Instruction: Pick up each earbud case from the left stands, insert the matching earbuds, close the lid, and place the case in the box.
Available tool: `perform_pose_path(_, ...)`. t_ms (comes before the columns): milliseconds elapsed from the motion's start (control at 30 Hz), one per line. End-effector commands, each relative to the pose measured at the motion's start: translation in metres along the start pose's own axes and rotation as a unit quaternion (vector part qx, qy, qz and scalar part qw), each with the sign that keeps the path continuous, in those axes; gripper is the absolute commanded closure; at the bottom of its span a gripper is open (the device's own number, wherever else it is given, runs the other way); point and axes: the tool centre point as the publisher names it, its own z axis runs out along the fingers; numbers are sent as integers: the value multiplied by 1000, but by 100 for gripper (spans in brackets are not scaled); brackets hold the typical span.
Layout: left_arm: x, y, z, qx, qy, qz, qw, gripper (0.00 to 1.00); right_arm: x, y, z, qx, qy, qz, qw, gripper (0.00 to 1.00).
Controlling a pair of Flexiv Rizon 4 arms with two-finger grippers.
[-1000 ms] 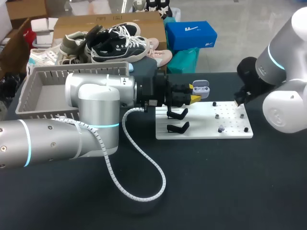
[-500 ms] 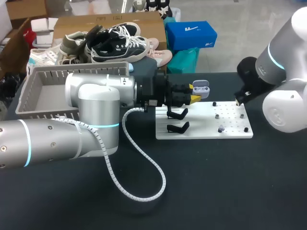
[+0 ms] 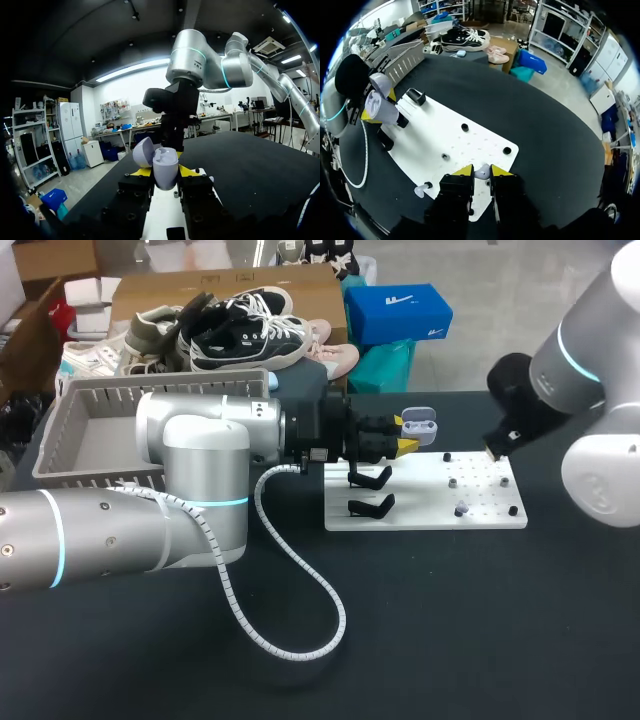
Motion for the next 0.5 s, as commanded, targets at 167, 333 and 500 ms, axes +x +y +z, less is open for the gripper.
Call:
perform_pose_path(167, 1, 0, 0, 0, -1, 1, 1000, 100, 19, 37, -46, 51, 9, -14, 999, 100)
perform_pose_path(333, 1, 0, 0, 0, -1, 1, 1000, 100, 25, 55, -57, 46, 10, -22, 999, 100)
perform_pose_path(500, 1, 0, 0, 0, -1, 1, 1000, 100, 26, 57, -59, 43, 6, -23, 999, 100)
